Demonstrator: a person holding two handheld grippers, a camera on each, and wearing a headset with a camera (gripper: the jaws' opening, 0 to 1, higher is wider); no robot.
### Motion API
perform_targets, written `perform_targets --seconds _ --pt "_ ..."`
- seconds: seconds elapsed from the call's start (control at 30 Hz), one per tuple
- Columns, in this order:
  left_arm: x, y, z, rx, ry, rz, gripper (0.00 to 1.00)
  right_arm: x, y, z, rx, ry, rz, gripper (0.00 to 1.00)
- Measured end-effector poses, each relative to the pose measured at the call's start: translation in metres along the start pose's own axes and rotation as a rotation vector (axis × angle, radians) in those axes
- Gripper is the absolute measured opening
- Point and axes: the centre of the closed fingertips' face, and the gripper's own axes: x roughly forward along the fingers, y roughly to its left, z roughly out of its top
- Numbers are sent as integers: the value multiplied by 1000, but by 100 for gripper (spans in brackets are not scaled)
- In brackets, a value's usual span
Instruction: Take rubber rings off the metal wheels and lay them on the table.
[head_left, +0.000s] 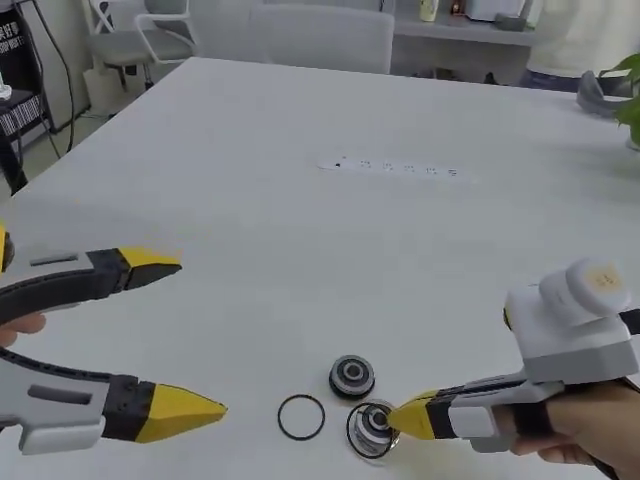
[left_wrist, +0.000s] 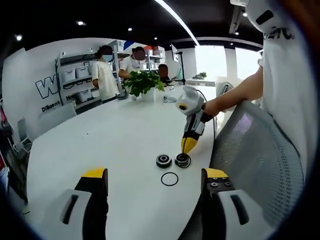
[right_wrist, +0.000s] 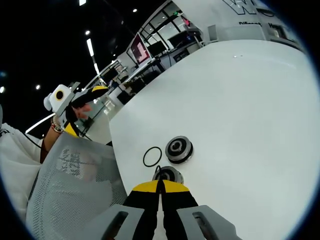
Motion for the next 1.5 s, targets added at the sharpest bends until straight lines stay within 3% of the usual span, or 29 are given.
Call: perform_targets --seconds 0.17,0.5,0.7,1.1,1.5 --pt "-1 -3 -13 -33 14 17 74 0 1 2 1 -7 4 0" --pt "3 -10 -25 -72 24 21 74 -3 4 8 6 -38 13 0" --pt "3 -9 -25 -90 15 28 74 -4 9 13 1 -57 20 0" --pt "5 -13 -30 -80 38 6 74 -4 21 20 -7 -81 35 0" --pt "6 -16 -30 -96 31 -9 81 -2 27 29 -15 -101 52 0"
